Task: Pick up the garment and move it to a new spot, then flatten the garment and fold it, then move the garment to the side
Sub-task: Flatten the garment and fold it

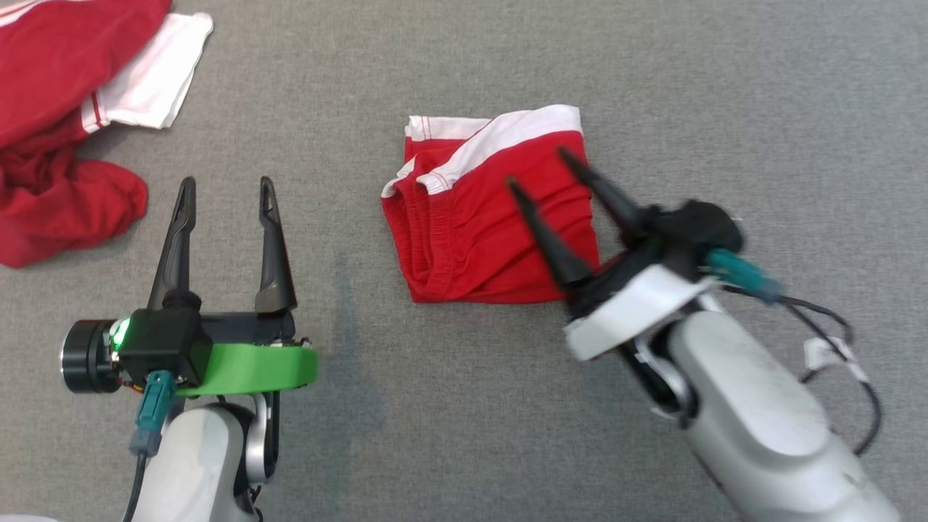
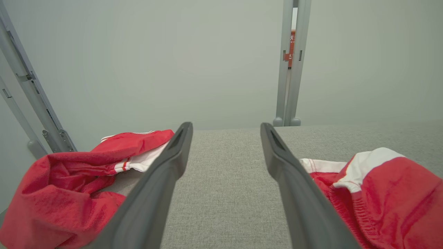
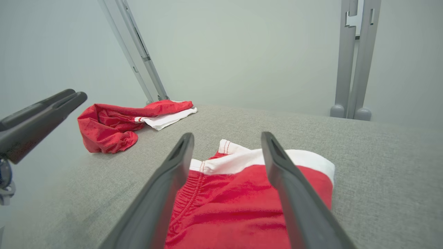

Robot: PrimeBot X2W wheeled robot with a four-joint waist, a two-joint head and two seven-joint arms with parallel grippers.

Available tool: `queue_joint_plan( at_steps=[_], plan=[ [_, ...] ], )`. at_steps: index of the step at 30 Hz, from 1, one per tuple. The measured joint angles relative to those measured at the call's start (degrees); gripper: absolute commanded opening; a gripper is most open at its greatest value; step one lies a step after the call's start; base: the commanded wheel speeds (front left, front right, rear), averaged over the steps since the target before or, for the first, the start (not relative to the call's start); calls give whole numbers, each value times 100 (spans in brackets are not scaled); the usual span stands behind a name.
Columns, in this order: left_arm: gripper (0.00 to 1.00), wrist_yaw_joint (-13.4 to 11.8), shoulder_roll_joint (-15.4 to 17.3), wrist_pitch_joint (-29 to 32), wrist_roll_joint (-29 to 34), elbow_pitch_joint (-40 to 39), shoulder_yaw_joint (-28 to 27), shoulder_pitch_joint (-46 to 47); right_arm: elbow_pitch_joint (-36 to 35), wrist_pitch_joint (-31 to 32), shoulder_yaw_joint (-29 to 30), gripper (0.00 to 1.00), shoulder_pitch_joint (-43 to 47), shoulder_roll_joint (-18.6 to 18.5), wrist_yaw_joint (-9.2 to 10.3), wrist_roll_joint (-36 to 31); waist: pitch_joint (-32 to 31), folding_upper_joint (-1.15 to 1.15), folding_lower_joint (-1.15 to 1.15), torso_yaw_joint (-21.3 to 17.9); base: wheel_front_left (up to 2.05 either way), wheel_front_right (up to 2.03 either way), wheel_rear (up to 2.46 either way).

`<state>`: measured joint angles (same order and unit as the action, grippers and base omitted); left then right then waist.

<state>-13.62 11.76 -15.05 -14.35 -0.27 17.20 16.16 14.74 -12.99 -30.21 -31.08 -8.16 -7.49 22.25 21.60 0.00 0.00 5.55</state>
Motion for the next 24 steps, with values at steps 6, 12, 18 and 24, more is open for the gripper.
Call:
queue_joint_plan(
  at_steps=[6,12,18,24],
  plan=[
    [100,-48,77,0,-45,23,-170,-343,-895,-33,1594,100,1088,-246,0,-280,-292,0,0,-173,0,0,0],
    [100,-49,189,16,-121,76,-223,-712,-1525,266,2704,100,2053,-203,0,-548,-642,0,0,-345,0,0,0],
    [100,-2,363,144,-178,137,-204,-1076,-1927,580,2953,100,2692,1,0,-645,-1038,0,0,-511,0,0,0],
    [100,25,413,254,-261,183,-127,-1384,-2132,824,2962,100,3194,120,0,-687,-1469,0,0,-622,0,0,0]
  ],
)
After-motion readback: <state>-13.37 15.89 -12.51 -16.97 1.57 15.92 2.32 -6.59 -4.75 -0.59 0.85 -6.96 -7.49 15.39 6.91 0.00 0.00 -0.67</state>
